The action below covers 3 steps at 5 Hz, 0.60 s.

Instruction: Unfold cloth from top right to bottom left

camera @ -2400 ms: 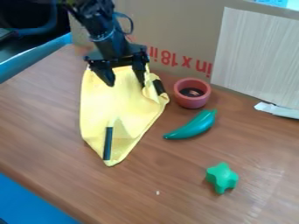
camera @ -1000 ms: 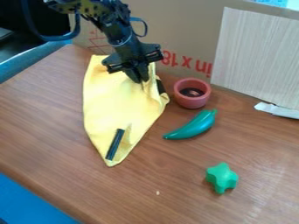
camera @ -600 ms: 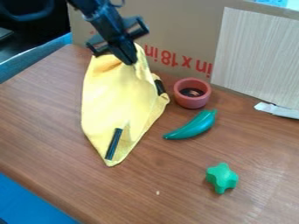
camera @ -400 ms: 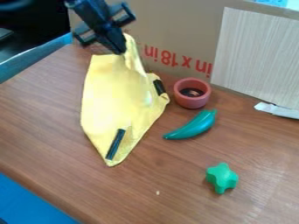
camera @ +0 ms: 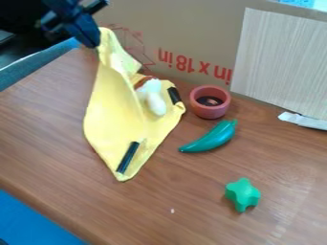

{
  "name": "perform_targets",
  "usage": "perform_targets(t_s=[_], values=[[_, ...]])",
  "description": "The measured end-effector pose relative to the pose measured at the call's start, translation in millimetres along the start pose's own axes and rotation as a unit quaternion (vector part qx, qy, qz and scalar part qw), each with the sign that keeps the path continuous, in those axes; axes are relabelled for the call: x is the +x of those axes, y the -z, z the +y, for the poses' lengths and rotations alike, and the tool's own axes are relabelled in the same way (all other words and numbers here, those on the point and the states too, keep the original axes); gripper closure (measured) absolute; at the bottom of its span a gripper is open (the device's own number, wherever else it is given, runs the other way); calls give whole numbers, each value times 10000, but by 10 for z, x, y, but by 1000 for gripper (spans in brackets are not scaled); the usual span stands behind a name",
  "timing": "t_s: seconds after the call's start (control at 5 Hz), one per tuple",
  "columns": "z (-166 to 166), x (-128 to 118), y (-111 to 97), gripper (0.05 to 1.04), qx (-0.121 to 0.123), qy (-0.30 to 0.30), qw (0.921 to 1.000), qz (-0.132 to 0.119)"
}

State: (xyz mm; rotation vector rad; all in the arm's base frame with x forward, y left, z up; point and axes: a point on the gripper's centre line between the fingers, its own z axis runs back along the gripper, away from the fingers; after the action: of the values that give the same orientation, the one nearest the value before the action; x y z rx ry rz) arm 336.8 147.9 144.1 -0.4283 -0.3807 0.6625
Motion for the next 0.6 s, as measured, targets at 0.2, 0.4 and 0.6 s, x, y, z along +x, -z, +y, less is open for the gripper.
perform_targets(t_s=[0.2, 0.4, 0.6], values=[[278, 42, -242, 1033, 220, -302, 9993, 96], [516, 66, -450, 1033, 412, -525, 9977, 124], [840, 53, -559, 1033, 673, -802, 9944, 158]])
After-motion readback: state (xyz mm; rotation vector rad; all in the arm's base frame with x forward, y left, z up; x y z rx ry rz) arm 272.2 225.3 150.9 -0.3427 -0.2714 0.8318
